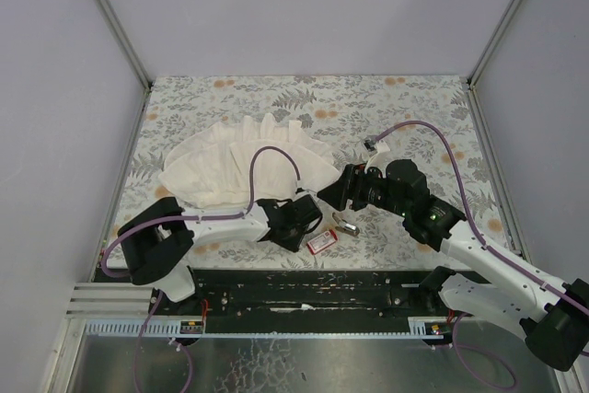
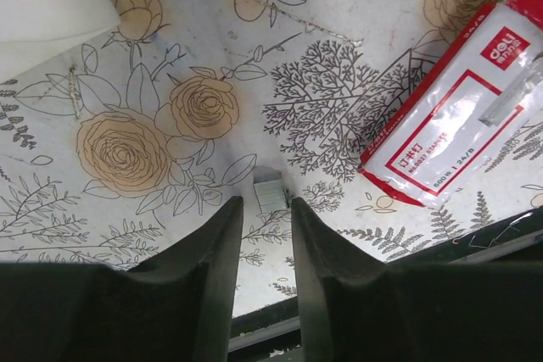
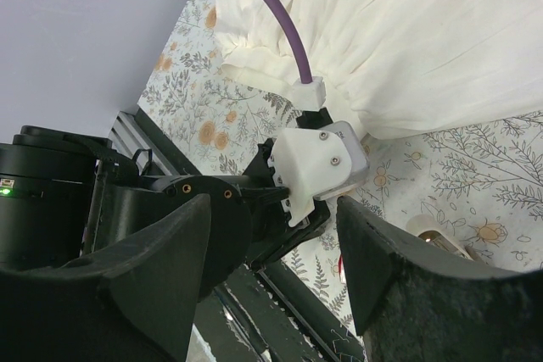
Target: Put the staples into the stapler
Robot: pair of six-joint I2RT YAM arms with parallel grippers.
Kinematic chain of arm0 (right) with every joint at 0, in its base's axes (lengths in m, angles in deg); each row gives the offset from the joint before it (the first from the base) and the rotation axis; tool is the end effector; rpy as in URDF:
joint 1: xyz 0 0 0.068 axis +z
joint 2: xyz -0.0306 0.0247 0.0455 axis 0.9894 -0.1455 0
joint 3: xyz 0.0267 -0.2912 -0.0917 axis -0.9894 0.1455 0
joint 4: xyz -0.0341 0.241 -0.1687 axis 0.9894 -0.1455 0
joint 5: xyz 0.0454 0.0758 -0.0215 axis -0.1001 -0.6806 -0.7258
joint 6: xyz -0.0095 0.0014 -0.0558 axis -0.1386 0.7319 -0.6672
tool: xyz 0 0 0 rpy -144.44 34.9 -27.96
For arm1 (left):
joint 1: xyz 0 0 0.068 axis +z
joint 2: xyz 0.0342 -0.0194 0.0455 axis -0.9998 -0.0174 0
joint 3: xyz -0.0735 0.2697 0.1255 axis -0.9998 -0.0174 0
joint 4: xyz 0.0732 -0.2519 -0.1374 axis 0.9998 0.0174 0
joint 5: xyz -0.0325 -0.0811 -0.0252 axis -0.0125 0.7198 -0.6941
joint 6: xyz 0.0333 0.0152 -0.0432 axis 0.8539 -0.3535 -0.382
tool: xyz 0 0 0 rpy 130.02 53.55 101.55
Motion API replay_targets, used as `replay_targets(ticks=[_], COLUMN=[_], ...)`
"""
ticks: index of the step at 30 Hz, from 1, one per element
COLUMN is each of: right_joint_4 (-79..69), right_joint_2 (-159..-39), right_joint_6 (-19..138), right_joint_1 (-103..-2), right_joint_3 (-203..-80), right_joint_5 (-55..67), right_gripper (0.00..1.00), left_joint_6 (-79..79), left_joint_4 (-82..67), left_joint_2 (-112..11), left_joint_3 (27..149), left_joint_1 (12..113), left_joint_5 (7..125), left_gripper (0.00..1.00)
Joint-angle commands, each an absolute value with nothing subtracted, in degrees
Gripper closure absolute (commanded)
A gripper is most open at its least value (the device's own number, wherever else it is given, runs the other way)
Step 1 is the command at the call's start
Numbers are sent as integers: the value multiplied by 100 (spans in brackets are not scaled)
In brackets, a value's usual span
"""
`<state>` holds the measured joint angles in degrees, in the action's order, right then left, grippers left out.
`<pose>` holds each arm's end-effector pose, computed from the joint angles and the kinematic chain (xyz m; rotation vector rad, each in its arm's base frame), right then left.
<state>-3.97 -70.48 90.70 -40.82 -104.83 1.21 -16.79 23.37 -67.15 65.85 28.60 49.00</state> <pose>0.1730 0.1610 0.3177 -0.2245 1.9435 1.1513 0.1623 -0.2732 0.1620 0.7279 2.6916 -0.1764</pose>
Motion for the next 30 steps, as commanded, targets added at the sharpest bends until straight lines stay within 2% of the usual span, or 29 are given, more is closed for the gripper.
replay_targets(ticks=[1,13,21,30], right_joint_4=[-241,-272,-412,-849], right_joint_2=[-6960,-6957,-7164,-7750], right_joint_6=[9012,8987,8340,7502], right_joint_1=[-4117,-4112,-4108,-4086], right_joint_3=[-10505,-10504,-10566,-10801], right_joint_5=[223,258,78,-245], right_gripper=[32,33,32,36], left_joint_6=[-1629,-1904,-2139,-2269], left_joint_4=[2638,3059,2883,2318], left_joint_2=[-6864,-6904,-6811,-6532], left_joint_3=[6716,6842,6891,6901], left_joint_1=[2784,2763,2813,3221], left_joint_5=[4622,3839,3331,3456], left_gripper=[70,68,57,53])
